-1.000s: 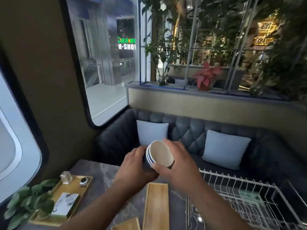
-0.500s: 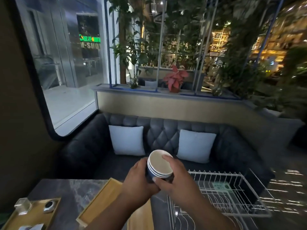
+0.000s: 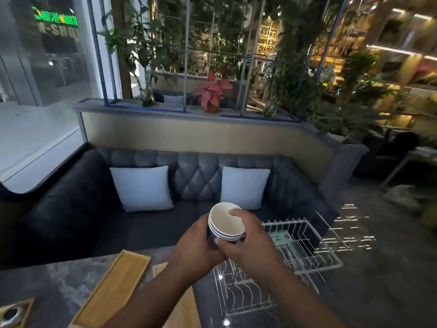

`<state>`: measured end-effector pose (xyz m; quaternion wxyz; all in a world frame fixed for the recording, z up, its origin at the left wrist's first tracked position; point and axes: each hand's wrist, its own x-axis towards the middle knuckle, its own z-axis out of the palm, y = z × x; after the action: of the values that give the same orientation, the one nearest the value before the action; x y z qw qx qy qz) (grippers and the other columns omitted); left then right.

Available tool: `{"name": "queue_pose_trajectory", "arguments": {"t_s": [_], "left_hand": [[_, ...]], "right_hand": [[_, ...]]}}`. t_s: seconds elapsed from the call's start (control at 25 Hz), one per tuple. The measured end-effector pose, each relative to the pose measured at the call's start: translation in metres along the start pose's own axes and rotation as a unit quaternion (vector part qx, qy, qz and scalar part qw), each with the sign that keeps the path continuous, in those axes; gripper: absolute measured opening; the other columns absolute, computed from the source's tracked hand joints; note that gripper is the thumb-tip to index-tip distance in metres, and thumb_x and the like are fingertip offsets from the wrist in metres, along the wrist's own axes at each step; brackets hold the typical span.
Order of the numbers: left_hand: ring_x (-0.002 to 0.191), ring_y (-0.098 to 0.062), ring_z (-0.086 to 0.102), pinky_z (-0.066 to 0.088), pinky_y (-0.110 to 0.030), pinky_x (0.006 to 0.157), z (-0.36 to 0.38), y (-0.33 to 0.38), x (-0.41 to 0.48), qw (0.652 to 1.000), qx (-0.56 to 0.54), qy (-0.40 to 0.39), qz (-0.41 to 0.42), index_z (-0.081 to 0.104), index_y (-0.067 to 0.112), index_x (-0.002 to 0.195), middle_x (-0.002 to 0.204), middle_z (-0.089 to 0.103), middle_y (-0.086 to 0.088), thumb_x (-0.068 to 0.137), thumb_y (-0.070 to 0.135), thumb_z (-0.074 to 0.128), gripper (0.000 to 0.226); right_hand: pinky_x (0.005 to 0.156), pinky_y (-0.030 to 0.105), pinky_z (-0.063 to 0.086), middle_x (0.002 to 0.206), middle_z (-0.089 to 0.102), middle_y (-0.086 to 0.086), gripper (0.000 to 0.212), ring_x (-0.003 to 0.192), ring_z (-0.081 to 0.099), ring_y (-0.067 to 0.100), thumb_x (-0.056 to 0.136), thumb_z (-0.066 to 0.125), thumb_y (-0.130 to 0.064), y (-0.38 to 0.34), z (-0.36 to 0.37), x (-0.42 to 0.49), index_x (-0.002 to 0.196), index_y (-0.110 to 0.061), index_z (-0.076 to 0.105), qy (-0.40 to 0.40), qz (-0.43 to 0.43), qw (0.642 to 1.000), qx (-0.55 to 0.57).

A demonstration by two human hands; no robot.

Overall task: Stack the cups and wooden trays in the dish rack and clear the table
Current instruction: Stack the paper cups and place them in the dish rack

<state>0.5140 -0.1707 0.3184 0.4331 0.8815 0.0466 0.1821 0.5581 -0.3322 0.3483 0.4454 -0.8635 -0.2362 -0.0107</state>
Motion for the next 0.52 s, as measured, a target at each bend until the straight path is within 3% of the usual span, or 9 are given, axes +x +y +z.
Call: {"name": "queue_pose_trajectory", "arguments": {"t_s": [0.2,0.36,0.52], "left_hand": [[0.112,0.002,0.061,0.055,-0.031,0.092,0.026,0.012,0.028,0.999,0.021,-0.025,0.019,0.049,0.041,0.137,0.127,0.063,0.023,0.062,0.055,0.082,0.084],[0.120,-0.006,0.059,0.052,-0.033,0.099,0.058,0.009,0.042,0.996,0.083,-0.026,-0.002,0.049,0.035,0.140,0.136,0.060,0.015,0.070,0.064,0.073,0.079],[0.143,-0.015,0.042,0.036,-0.030,0.111,0.099,-0.011,0.039,0.983,0.170,-0.030,-0.055,0.039,0.033,0.150,0.162,0.037,0.006,0.075,0.062,0.070,0.087]], "right_hand": [[0.081,0.021,0.049,0.120,0.058,-0.026,0.076,0.105,0.059,-0.006,0.062,0.077,-0.062,0.029,-0.022,0.022,0.126,-0.062,0.036,0.024,0.013,1.000,0.013],[0.089,0.027,0.053,0.119,0.055,-0.035,0.090,0.109,0.060,-0.002,0.059,0.080,-0.064,0.060,-0.049,0.040,0.131,-0.070,0.026,0.031,0.018,0.998,0.054],[0.102,0.040,0.052,0.136,0.055,-0.019,0.104,0.120,0.058,0.009,0.060,0.081,-0.064,0.100,-0.064,0.051,0.148,-0.052,0.026,0.012,0.036,0.998,0.058]]}}
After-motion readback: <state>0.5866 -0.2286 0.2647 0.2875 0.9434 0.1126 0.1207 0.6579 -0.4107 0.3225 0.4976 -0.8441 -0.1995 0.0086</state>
